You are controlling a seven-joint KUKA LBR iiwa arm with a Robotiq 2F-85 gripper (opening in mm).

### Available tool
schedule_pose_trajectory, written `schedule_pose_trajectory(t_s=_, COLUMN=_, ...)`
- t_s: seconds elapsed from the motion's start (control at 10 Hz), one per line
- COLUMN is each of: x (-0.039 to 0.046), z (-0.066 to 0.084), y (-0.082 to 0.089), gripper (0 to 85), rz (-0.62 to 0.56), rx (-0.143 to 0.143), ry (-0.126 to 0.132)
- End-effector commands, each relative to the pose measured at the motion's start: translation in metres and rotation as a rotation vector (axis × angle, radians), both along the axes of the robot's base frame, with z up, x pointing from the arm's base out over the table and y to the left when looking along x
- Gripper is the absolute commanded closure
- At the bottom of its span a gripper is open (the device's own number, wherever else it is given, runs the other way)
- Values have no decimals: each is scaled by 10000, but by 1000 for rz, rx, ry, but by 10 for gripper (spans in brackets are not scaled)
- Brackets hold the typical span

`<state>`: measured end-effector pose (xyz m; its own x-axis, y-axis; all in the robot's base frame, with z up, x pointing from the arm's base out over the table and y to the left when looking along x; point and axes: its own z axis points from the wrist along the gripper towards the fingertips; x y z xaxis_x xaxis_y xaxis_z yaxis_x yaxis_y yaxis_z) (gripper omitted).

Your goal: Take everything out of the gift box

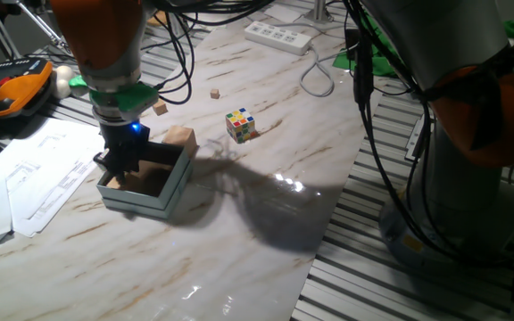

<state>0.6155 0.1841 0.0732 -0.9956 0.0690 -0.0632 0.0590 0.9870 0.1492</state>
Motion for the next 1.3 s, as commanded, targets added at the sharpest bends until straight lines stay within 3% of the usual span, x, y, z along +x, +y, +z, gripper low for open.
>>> schedule_pose_trajectory(t_s=0.0, x=-5, z=-3, y=6, gripper=170, rz=-7, rx=5, ry=3)
schedule_pose_trajectory(t_s=0.4, x=-66, z=-82, y=70, gripper=170, rz=-35, rx=8, ry=-8)
schedule_pose_trajectory(t_s=1.2, x=-15, z=-144, y=54, gripper=170, rz=-27, rx=2, ry=-37)
